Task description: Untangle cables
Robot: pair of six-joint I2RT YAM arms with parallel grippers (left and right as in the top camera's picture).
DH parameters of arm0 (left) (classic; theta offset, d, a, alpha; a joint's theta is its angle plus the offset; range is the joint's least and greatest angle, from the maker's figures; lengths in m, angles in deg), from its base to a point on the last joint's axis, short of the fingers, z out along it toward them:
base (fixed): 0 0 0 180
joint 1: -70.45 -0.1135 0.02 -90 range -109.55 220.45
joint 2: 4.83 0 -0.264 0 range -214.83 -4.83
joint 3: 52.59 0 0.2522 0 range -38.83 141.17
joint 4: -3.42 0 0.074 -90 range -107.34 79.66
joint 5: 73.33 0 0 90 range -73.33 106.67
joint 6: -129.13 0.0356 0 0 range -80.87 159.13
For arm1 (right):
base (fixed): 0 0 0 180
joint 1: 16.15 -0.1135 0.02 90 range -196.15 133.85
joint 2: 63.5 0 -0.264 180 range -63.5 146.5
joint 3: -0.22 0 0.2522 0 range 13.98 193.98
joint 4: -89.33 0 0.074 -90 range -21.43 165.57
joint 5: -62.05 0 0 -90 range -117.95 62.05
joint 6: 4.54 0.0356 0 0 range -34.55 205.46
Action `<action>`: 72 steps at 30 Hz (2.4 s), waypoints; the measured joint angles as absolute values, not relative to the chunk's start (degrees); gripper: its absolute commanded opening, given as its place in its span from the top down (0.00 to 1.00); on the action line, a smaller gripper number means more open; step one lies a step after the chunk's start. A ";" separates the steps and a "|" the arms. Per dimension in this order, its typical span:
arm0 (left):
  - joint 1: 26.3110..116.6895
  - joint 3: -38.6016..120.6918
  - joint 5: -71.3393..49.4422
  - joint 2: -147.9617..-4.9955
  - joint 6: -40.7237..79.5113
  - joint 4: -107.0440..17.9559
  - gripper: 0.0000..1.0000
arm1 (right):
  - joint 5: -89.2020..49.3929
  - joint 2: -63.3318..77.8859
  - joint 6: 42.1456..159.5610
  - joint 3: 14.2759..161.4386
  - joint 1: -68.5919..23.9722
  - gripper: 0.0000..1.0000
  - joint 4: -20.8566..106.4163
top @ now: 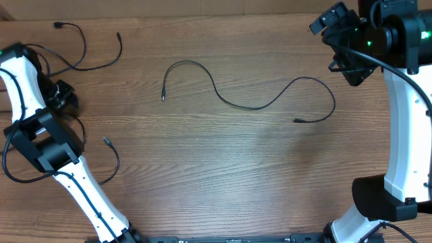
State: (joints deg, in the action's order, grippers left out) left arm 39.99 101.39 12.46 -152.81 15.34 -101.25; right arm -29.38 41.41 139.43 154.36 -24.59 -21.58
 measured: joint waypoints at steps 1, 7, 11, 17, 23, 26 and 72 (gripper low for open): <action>40.04 103.32 11.70 -152.81 15.51 -102.56 0.01 | -29.38 41.38 139.43 154.36 -24.59 0.00 -21.53; 40.06 114.42 7.78 -152.07 16.45 -106.76 0.01 | -29.40 41.41 139.41 154.36 -24.59 0.00 -21.58; 40.08 114.68 6.10 -147.66 17.11 -107.00 0.00 | -29.38 41.38 138.60 154.36 -24.59 0.00 -21.53; 40.08 107.56 6.17 -131.74 18.55 -106.50 0.00 | -29.36 41.41 137.05 154.36 -24.59 0.00 -21.60; 40.08 82.97 11.52 -108.03 16.19 -105.71 0.00 | -29.27 41.38 136.46 154.36 -24.59 0.00 -21.60; 40.08 71.47 13.20 -101.43 15.25 -100.22 0.00 | -29.23 41.41 136.41 154.36 -24.59 0.00 -21.58; 29.85 5.68 16.90 -96.86 11.34 -38.06 0.86 | -26.65 41.41 132.74 154.36 -24.59 0.00 -21.60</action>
